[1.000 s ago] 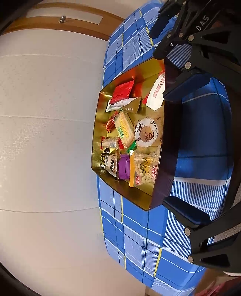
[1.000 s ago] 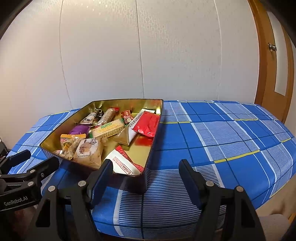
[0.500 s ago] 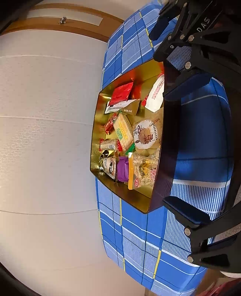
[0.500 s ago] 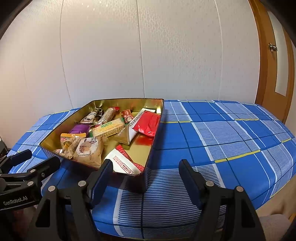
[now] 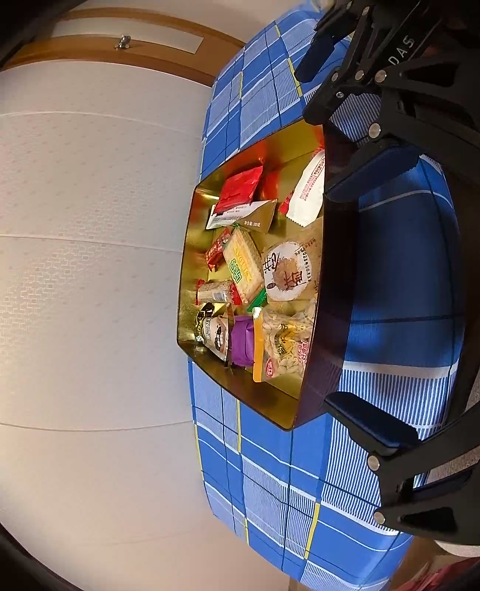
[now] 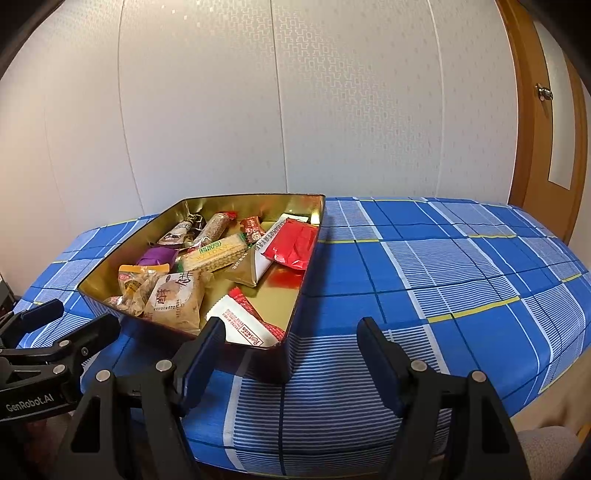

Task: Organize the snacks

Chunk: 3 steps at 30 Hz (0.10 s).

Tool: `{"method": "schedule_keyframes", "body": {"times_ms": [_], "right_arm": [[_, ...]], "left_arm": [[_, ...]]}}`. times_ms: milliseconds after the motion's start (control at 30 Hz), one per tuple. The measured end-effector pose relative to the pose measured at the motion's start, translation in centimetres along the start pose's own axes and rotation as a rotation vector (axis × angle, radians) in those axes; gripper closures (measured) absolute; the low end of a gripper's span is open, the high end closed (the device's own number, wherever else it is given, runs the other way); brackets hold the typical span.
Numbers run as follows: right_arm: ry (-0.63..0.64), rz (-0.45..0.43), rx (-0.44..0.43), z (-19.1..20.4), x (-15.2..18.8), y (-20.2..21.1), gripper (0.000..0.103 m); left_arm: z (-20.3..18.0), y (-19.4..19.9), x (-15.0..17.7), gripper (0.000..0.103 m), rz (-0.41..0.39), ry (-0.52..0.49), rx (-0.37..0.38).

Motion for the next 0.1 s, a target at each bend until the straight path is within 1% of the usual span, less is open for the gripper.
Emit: {"method": "schedule_keyframes", "body": {"times_ms": [100], "right_arm": [[-0.003, 0.0, 0.004, -0.13, -0.07, 0.01, 0.028]], "left_arm": [[-0.13, -0.1, 0.07, 0.0, 0.007, -0.001, 0.004]]}}
Point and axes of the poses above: each gripper's, at about its wrist camera, not at the fingertips, and y roughly against the way its jaws point, z to its left, x to its underside, the point moved 4 cm from there along -y, roughly the way its jaws point, and after that the axes turned 8 degrees about -z, right-handed, at the moved point
